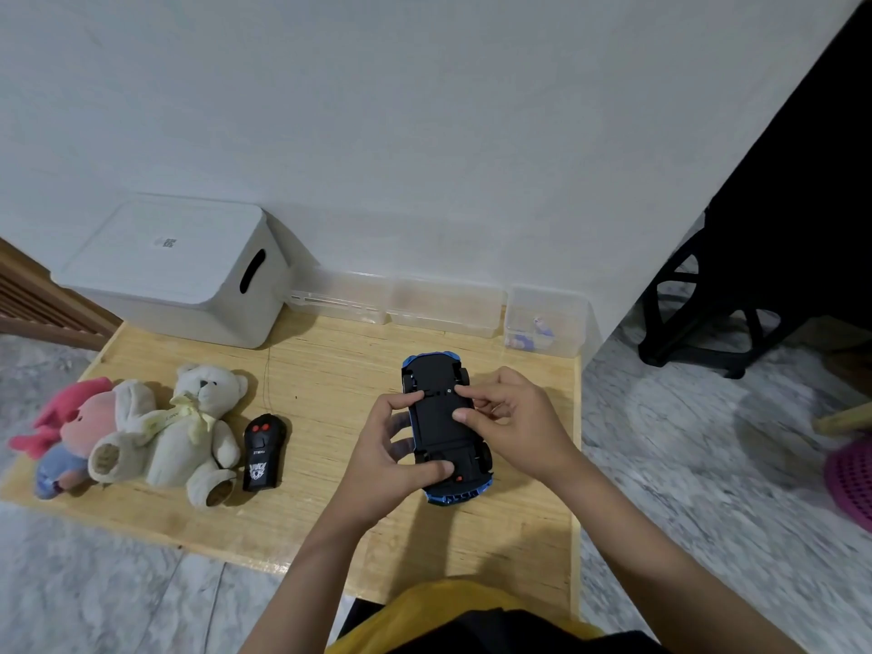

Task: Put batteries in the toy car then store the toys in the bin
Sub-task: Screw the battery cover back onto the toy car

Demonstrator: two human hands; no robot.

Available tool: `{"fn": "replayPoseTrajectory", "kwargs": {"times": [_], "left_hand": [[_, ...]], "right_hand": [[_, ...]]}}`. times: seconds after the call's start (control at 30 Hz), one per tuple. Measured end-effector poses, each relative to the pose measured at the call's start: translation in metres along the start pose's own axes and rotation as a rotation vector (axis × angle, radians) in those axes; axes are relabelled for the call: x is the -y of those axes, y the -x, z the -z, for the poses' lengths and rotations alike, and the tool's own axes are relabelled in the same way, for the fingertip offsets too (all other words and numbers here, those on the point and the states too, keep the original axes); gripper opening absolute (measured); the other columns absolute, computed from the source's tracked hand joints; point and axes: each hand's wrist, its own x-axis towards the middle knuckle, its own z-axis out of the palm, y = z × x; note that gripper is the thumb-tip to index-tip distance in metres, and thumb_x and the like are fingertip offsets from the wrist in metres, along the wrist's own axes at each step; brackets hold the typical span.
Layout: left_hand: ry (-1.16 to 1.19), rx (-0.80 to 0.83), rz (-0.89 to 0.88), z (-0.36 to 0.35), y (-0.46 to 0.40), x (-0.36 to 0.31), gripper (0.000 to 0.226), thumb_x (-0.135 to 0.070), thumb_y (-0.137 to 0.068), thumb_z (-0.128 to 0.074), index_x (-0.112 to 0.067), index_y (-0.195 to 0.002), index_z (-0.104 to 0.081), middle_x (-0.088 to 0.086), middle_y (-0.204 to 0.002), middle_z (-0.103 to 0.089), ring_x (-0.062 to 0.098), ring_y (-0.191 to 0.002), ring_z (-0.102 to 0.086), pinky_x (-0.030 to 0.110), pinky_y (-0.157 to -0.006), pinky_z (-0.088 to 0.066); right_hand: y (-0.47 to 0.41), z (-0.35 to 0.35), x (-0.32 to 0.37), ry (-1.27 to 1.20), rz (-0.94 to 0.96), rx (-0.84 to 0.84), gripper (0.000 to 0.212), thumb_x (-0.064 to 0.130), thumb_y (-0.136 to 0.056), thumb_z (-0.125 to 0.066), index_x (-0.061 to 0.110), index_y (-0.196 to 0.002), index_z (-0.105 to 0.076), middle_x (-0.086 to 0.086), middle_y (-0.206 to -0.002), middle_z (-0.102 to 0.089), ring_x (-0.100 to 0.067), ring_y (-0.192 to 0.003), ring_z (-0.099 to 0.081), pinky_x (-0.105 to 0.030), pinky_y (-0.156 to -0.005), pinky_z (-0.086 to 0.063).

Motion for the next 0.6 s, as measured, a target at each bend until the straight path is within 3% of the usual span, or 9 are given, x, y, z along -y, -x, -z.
{"fn": "replayPoseTrajectory", "kwargs": {"times": [0.1,0.2,0.3,0.43,0.6], "left_hand": [[0.044,-0.060,-0.006,-0.006,0.001,-0.005,0.036,-0.001,-0.083,-0.068,-0.018,-0.110,-0.051,0.007,-0.112,-0.059,0.016,-0.080,-0.069,0.037,-0.057,-0.057],[0.018,-0.158,-0.050,-0.011,0.001,-0.008,0.006,-0.012,-0.095,-0.050,-0.015,-0.099,-0.054,0.006,-0.102,-0.062,0.009,-0.075,-0.066,0.038,-0.052,-0.057],[-0.042,-0.224,-0.105,-0.013,-0.001,-0.005,0.007,-0.016,-0.096,-0.050,-0.018,-0.093,-0.055,0.006,-0.096,-0.064,0.012,-0.075,-0.065,0.043,-0.054,-0.056],[-0.116,-0.243,-0.174,-0.012,-0.001,0.000,0.012,-0.015,-0.095,-0.053,-0.026,-0.092,-0.056,0.007,-0.099,-0.064,0.027,-0.089,-0.064,0.052,-0.061,-0.055],[-0.143,-0.249,-0.209,-0.008,0.004,0.004,0.011,-0.021,-0.092,-0.055,-0.031,-0.094,-0.055,0.011,-0.097,-0.062,0.034,-0.083,-0.062,0.052,-0.059,-0.053]], "right_hand": [[0.007,-0.006,0.001,-0.041,0.036,-0.040,0.031,0.014,-0.079,-0.074,0.019,-0.109,-0.069,0.000,-0.083,-0.050,-0.013,-0.082,-0.056,-0.028,-0.080,-0.056],[0.013,-0.011,0.002,-0.051,0.085,-0.099,0.032,0.011,-0.080,-0.073,0.016,-0.111,-0.069,-0.007,-0.084,-0.049,-0.018,-0.081,-0.054,-0.034,-0.076,-0.057],[0.018,-0.016,0.003,-0.015,0.151,-0.162,0.027,0.012,-0.081,-0.072,0.016,-0.108,-0.070,-0.005,-0.084,-0.050,-0.016,-0.077,-0.052,-0.031,-0.071,-0.056],[0.023,-0.020,0.002,0.074,0.215,-0.193,0.024,0.012,-0.083,-0.069,0.015,-0.107,-0.071,-0.002,-0.085,-0.050,-0.010,-0.073,-0.048,-0.020,-0.066,-0.049],[0.026,-0.029,0.001,0.110,0.240,-0.229,0.023,0.012,-0.084,-0.068,0.015,-0.107,-0.071,-0.003,-0.084,-0.049,-0.009,-0.074,-0.046,-0.017,-0.066,-0.045]]}}
